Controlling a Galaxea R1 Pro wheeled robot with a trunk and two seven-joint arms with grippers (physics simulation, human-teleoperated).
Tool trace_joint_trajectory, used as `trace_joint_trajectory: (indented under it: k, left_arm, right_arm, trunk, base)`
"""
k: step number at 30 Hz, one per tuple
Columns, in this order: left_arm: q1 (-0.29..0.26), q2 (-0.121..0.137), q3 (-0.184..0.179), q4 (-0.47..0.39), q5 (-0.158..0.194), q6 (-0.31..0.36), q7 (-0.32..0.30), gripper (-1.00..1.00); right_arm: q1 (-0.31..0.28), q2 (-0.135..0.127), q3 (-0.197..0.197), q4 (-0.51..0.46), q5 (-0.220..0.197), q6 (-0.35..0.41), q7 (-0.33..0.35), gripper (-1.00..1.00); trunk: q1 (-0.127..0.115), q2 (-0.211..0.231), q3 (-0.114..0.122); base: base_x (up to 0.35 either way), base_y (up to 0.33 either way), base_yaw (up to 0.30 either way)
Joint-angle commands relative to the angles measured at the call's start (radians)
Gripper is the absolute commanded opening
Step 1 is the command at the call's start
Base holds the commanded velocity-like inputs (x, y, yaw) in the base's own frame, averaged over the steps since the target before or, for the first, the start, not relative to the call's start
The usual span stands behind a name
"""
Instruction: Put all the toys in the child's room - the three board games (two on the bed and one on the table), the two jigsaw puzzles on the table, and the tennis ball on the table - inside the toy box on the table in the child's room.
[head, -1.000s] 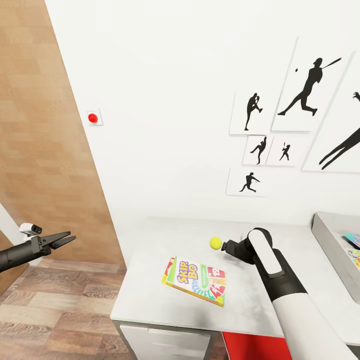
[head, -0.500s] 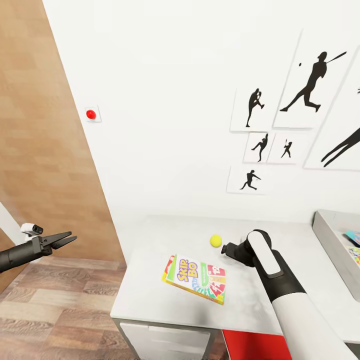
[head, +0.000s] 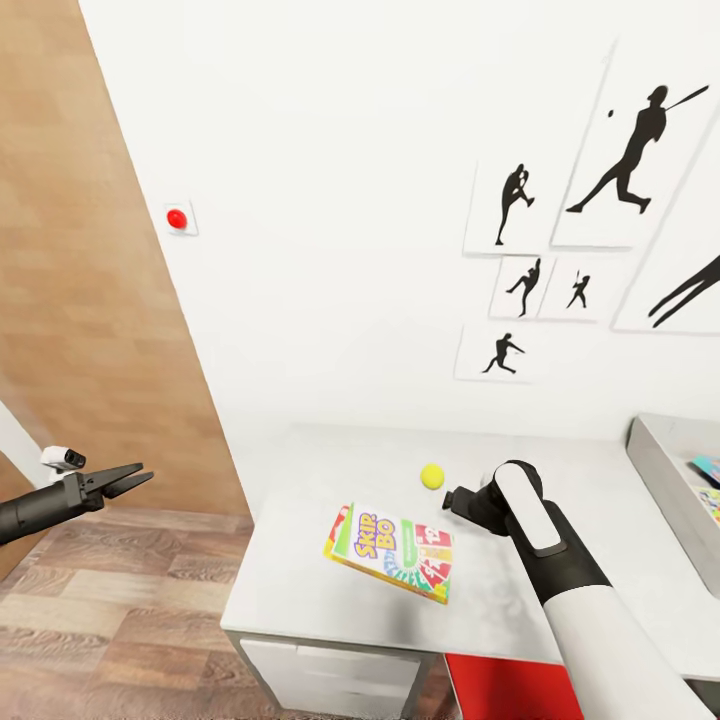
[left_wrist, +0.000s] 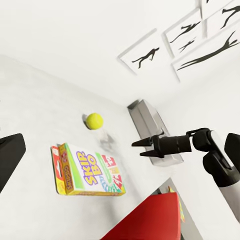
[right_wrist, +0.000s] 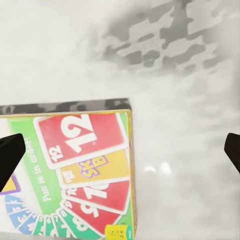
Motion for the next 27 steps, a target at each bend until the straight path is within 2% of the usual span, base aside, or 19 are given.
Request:
trace_joint_trajectory:
  k: [1, 15, 27]
  left_arm:
    - [-0.001, 0.0, 0.0, 0.0, 0.0, 0.01, -0.004, 1.0]
    - [-0.001, 0.001, 0.0, 0.0, 0.0, 0.011, -0.004, 1.0]
    - [-0.001, 0.003, 0.0, 0.0, 0.0, 0.01, -0.004, 1.0]
  right_arm:
    - [-0.001, -0.001, 0.003, -0.001, -0.009, 0.002, -0.01, 1.0]
    - [-0.006, -0.001, 0.003, 0.0, -0.008, 0.001, -0.009, 1.0]
    - [-0.012, -0.001, 0.004, 0.01, -0.009, 0.001, -0.004, 1.0]
  trunk:
    - [0.001, -0.002, -0.004]
    - [0.001, -0.002, -0.026]
    - [0.001, -0.002, -0.046]
  base:
    - [0.0, 0.0, 0.0]
    - [0.0, 0.001, 0.0]
    - [0.0, 0.065, 0.0]
